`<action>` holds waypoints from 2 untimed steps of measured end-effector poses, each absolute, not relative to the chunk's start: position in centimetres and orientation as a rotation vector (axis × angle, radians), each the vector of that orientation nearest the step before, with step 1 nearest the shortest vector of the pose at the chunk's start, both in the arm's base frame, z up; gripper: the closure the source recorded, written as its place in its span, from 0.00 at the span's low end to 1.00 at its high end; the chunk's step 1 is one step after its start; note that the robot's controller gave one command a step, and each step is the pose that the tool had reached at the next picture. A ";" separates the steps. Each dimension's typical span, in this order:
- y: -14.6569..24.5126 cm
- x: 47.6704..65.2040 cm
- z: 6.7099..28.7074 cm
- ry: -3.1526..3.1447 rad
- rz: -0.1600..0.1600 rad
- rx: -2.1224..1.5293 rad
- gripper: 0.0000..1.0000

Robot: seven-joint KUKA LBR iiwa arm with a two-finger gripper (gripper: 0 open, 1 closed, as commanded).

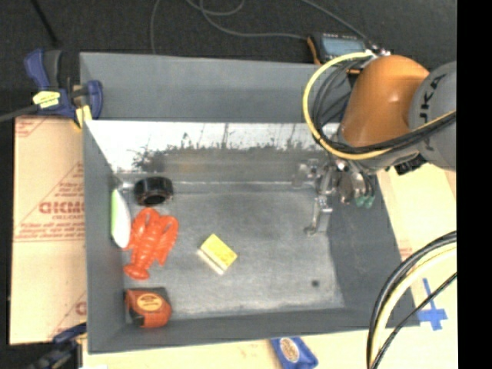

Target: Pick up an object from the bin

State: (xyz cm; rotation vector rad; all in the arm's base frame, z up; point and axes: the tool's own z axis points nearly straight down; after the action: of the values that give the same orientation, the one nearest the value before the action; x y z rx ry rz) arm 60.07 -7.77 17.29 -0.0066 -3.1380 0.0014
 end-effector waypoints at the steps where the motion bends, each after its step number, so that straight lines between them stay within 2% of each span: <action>1: -7.7 60.2 17.8 -3.146 0.002 -0.004 0.00; 2: -7.7 60.2 17.8 -3.146 0.003 -0.002 0.00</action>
Offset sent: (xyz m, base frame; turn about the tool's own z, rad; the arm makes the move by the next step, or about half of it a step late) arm 0.0000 0.0000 0.0000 0.0000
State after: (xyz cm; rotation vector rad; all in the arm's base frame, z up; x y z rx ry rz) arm 60.21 -7.74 17.80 -0.0025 -3.1459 0.0027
